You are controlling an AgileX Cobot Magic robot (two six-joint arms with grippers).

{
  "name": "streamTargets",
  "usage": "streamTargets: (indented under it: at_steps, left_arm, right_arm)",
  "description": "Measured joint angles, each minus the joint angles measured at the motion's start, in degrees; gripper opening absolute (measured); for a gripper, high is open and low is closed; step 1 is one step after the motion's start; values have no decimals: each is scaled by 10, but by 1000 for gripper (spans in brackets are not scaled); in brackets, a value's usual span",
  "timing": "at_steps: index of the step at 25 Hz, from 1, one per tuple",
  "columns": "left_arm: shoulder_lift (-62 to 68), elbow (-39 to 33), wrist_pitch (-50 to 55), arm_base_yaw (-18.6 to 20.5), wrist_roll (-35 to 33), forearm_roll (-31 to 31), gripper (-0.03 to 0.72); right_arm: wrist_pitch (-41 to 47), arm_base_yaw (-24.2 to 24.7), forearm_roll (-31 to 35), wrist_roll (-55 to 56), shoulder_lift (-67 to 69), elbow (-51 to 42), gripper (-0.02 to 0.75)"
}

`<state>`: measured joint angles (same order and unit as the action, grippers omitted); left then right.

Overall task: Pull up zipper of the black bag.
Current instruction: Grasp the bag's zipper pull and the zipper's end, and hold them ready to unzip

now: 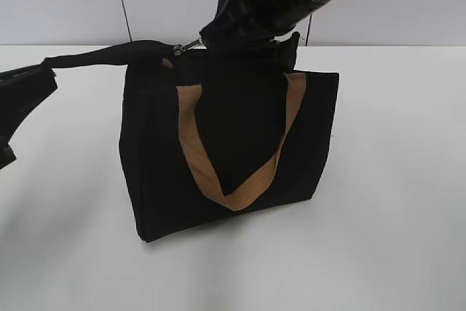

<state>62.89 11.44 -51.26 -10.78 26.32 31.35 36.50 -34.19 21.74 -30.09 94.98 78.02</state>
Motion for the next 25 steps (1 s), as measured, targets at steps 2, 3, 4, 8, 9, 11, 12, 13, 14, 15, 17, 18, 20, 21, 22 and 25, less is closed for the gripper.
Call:
streamTargets:
  at_steps: [2,3,4,8,9,11,12,13,14,15,17,18,20,21,22,25]
  left_arm:
    - [0,0,0,0,-1,-3,9]
    - [0,1,0,0,-1,-5,9]
    - [-1,1,0,0,-1,-7,9]
    - [-1,1,2,-1,-1,-9,8]
    - [-1,1,3,-1,-1,-9,8]
    - [-1,1,4,-2,-1,-9,8]
    - [-1,1,6,-2,-1,-9,8]
    - [-1,1,9,-2,-1,-9,8]
    - [-1,1,14,-2,-1,-14,8]
    - [-2,1,20,-2,-1,-21,6]
    - [-3,1,26,-2,-1,-25,6]
    - [-3,1,26,-2,-1,-25,6]
    - [-3,1,26,-2,-1,-25,6]
    - [-3,1,26,-2,-1,-25,6]
    - [-3,1,26,-2,-1,-25,6]
    - [-3,1,26,-2,-1,-24,6]
  right_arm:
    - [11,3,-4,2,1,4,-15]
    - [17,5,-5,3,2,5,-15]
    - [21,9,-9,6,3,5,-15]
    - [31,16,-21,11,3,6,-15]
    - [31,16,-23,11,3,6,-15]
    - [34,16,-26,12,3,6,-15]
    - [34,16,-27,12,3,6,-15]
    - [35,16,-30,12,3,6,-15]
    - [35,17,-42,15,3,6,-15]
    - [37,20,-56,20,3,7,-15]
    - [44,22,-78,30,3,11,-15]
    - [48,23,-83,33,3,16,-15]
    - [55,23,-86,36,4,29,-15]
    - [58,23,-87,37,5,36,-15]
    - [62,23,-88,37,6,42,-15]
    - [77,23,-95,39,7,51,-15]
